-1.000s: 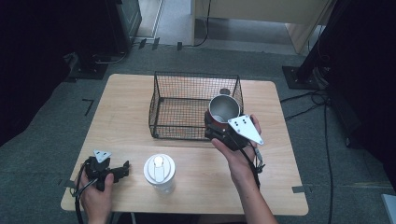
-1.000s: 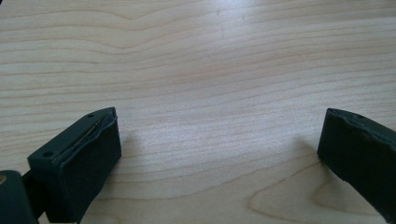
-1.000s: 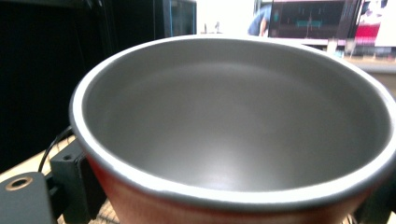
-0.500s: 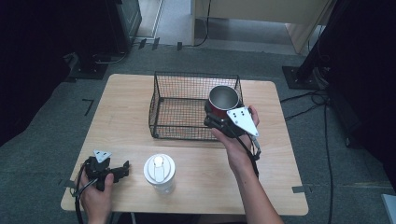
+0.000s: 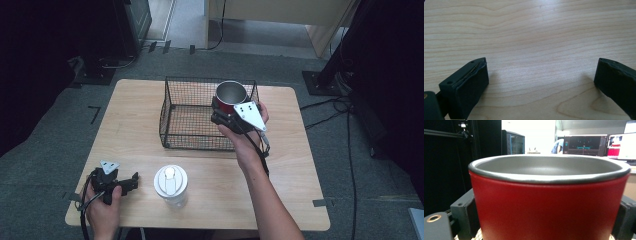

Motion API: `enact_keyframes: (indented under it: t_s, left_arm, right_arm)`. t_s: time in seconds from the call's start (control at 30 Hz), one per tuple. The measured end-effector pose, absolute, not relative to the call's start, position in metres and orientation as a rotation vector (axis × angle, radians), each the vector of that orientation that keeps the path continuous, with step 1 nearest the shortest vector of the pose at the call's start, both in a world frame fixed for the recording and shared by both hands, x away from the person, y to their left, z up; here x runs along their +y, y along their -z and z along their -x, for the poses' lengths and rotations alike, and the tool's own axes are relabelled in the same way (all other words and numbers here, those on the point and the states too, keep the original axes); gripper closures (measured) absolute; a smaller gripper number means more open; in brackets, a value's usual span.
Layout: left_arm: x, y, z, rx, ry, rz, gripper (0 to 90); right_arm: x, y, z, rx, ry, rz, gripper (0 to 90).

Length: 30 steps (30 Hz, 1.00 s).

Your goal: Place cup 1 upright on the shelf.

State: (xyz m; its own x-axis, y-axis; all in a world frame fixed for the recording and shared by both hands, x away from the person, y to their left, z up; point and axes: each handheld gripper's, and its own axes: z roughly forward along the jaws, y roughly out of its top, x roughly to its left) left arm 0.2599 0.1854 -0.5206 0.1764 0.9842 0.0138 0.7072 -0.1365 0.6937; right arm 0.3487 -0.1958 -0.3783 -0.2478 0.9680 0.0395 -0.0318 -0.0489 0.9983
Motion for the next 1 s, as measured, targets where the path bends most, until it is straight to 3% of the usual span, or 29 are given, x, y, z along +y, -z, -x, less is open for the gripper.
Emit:
enact_keyframes:
  t_s: [1.0]
  left_arm:
    - [0.185,0.521,-0.260,1.584,-0.651,-1.911,0.0]
  right_arm:
    - [-0.193,0.425,-0.431,1.383,-1.322,-1.293,7.5]
